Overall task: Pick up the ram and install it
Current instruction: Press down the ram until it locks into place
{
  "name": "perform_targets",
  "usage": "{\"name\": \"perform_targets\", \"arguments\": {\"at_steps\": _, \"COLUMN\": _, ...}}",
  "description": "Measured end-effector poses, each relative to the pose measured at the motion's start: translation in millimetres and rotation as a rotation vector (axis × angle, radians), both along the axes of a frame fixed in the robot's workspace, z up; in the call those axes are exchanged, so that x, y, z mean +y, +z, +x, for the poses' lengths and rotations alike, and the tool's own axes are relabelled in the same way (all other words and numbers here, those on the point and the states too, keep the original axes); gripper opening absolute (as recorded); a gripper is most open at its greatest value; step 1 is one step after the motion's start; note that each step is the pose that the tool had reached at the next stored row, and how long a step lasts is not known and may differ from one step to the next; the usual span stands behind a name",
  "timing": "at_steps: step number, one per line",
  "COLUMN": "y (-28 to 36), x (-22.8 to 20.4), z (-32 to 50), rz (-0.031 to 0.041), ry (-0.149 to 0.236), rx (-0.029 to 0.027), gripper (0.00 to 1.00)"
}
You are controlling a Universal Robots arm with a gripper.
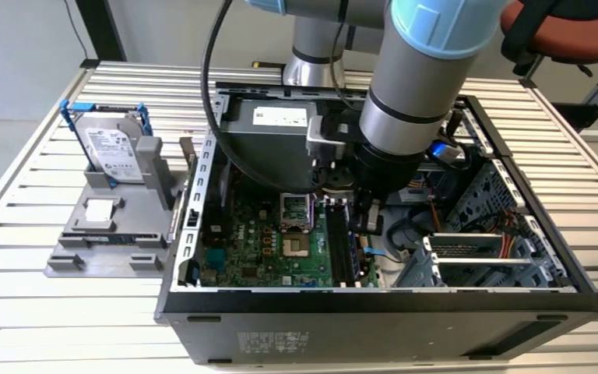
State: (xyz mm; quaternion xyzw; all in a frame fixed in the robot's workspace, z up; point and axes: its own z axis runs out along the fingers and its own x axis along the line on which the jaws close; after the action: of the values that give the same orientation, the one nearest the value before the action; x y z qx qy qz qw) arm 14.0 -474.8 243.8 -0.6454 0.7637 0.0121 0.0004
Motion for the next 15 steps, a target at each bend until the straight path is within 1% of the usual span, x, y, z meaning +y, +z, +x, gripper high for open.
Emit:
{"name": "perform_targets", "arguments": {"at_steps": 2, "y": 0.0, "x": 0.0, "z": 0.2, "rz": 0.0000, "ry": 0.025, "rx": -0.0002, "gripper": 0.00}}
{"name": "perform_targets", "arguments": {"at_steps": 5, "y": 0.0, "x": 0.0, "z": 1.2, "rz": 0.0001, "ry": 0.046, "rx": -0.0002, "gripper": 0.00}}
{"name": "perform_targets", "arguments": {"at_steps": 10, "y": -0.1, "x": 0.0, "z": 1.5, "rz": 0.0001, "ry": 0.057, "rx": -0.0002, "gripper": 0.00}}
{"name": "perform_targets", "arguments": {"at_steps": 12, "y": -1.9, "x": 0.1, "z": 1.6, "rz": 0.0004, "ry": 0.062, "rx": -0.0003, "gripper": 0.00}}
{"name": "perform_targets", "arguments": {"at_steps": 15, "y": -6.8, "x": 0.1, "z": 1.6, "rz": 0.0002, "ry": 0.070, "rx": -0.0002, "gripper": 0.00}}
